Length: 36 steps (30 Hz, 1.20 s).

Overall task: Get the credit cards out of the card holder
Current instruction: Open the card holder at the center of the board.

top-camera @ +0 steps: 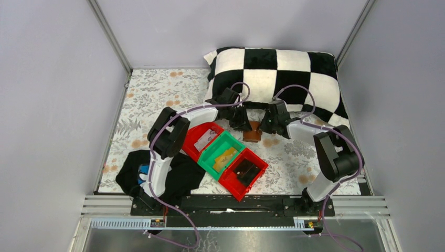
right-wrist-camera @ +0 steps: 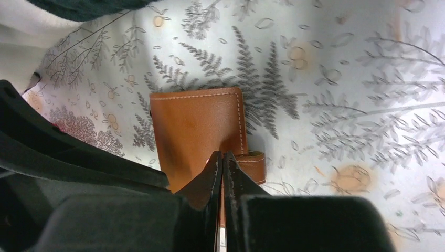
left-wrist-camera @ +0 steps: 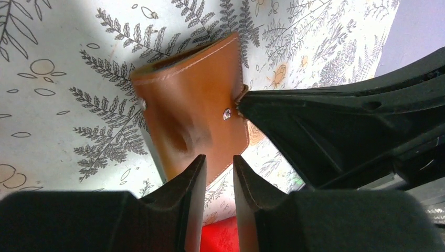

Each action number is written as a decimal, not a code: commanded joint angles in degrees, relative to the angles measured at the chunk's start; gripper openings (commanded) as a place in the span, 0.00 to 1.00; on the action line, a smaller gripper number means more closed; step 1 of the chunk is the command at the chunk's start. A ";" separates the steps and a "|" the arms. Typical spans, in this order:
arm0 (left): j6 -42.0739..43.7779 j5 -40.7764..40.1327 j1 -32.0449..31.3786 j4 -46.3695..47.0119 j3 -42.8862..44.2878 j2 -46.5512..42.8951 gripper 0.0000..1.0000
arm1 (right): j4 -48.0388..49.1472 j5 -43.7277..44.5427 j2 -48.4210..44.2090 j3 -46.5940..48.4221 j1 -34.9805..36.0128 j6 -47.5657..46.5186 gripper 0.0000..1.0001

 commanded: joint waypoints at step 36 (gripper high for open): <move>9.87 -8.06 2.77 -9.67 6.94 -6.45 0.34 | 8.05 -24.69 -17.80 -4.09 -12.07 14.36 0.00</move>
